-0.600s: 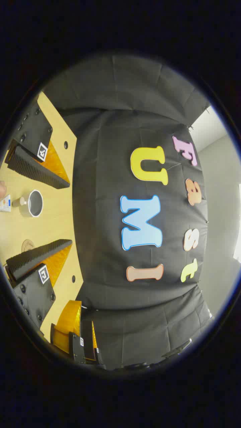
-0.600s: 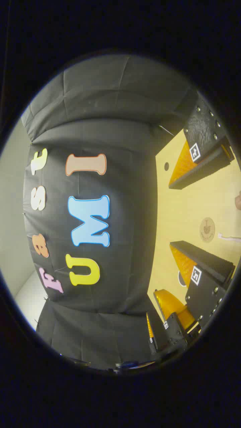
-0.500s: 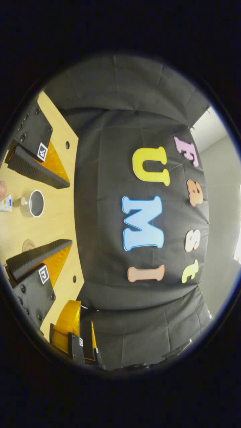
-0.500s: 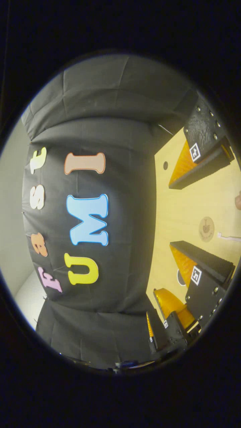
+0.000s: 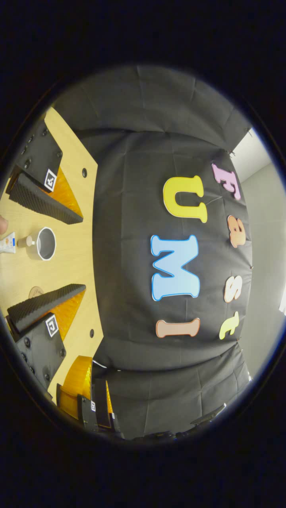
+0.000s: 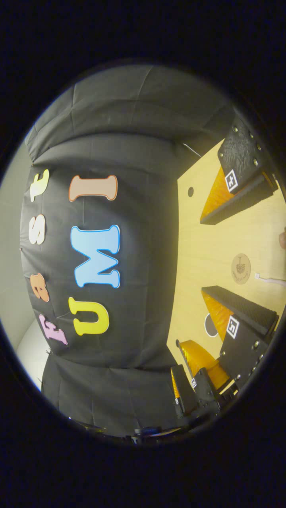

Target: Put the toothbrush and toothpaste on the desktop into the cup, then pick up the cup and place it on the coaster on the desktop.

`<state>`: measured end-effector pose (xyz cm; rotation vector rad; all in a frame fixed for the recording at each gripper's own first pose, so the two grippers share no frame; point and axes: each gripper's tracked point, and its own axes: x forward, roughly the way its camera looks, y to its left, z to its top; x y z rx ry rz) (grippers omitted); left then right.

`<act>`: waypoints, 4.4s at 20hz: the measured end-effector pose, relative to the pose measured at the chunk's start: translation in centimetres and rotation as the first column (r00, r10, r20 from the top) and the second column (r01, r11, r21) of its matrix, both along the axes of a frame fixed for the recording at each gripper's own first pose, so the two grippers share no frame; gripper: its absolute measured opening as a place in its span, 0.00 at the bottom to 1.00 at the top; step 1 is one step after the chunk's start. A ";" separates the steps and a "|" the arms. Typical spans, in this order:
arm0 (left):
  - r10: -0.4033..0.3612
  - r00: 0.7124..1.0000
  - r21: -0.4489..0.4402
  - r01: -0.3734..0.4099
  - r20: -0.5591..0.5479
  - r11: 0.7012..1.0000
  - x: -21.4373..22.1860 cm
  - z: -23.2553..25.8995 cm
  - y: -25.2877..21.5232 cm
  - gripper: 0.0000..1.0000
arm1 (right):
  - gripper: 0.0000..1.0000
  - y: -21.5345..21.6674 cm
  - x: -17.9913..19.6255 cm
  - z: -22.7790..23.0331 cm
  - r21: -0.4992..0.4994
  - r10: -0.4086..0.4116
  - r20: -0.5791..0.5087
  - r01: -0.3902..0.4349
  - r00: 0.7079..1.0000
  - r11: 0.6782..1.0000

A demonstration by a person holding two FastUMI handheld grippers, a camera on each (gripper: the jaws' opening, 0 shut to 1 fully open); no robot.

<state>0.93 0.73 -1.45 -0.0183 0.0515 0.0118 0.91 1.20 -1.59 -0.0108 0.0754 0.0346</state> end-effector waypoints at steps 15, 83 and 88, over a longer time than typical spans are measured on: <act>-0.032 0.893 -0.129 -0.029 -0.449 0.991 -0.5 -12.3 0.9 0.95 | 0.99 4.1 -0.7 -9.5 0.118 0.131 -0.392 -0.091 0.911 0.989; -0.007 0.690 -0.209 -0.209 -0.724 0.955 -7.8 -21.2 7.1 0.21 | 0.04 8.3 -3.1 -17.5 0.296 0.304 -0.651 -0.136 0.696 0.945; 0.045 0.784 -0.217 -0.226 -0.620 0.950 -5.7 -17.2 8.4 0.22 | 0.04 7.9 -1.5 -14.4 0.296 0.312 -0.564 -0.165 0.765 0.941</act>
